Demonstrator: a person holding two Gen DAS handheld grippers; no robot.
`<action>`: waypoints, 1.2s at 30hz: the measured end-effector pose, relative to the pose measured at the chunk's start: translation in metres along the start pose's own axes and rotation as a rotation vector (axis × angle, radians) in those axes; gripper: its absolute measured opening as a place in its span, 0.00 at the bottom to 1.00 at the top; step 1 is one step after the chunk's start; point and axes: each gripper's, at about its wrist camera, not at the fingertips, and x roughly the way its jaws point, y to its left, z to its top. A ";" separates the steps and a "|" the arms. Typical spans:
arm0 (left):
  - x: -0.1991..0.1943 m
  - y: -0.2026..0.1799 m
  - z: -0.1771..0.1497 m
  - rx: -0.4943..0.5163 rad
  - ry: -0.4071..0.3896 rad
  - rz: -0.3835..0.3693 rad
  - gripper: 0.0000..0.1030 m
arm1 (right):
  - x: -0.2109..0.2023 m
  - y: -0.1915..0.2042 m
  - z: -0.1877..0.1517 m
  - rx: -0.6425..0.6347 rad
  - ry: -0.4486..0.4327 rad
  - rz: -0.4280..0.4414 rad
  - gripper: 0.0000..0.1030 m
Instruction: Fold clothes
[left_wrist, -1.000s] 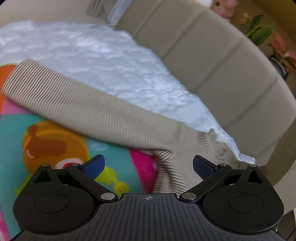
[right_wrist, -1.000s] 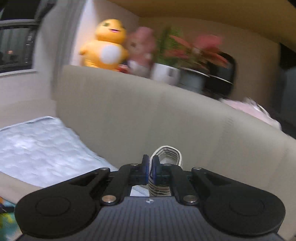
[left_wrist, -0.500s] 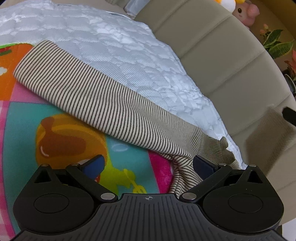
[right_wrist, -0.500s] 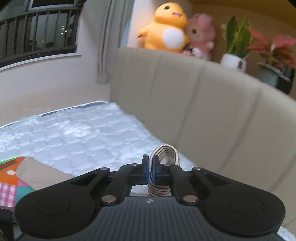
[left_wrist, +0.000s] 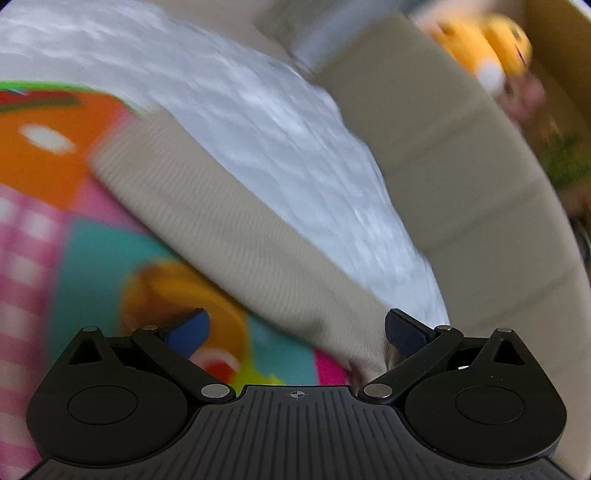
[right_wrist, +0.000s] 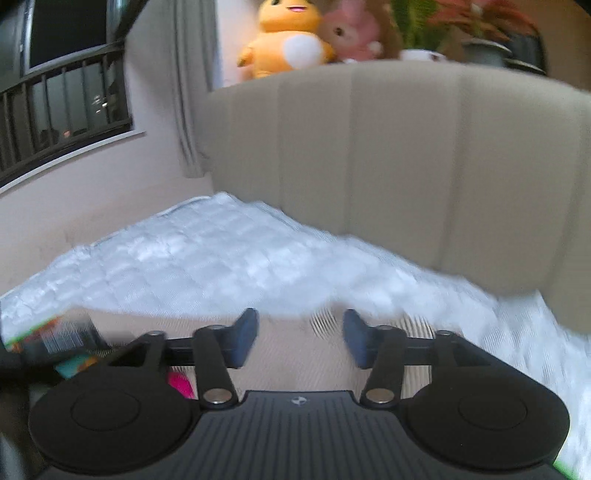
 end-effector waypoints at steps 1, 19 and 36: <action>-0.006 0.005 0.007 -0.021 -0.023 0.021 1.00 | -0.002 -0.005 -0.014 0.016 0.008 0.005 0.64; 0.035 -0.033 0.038 0.116 -0.054 0.368 0.09 | -0.046 -0.129 -0.063 0.377 -0.175 -0.091 1.00; -0.027 -0.233 -0.026 0.522 -0.181 -0.121 0.09 | -0.046 -0.197 -0.071 0.636 -0.202 -0.191 1.00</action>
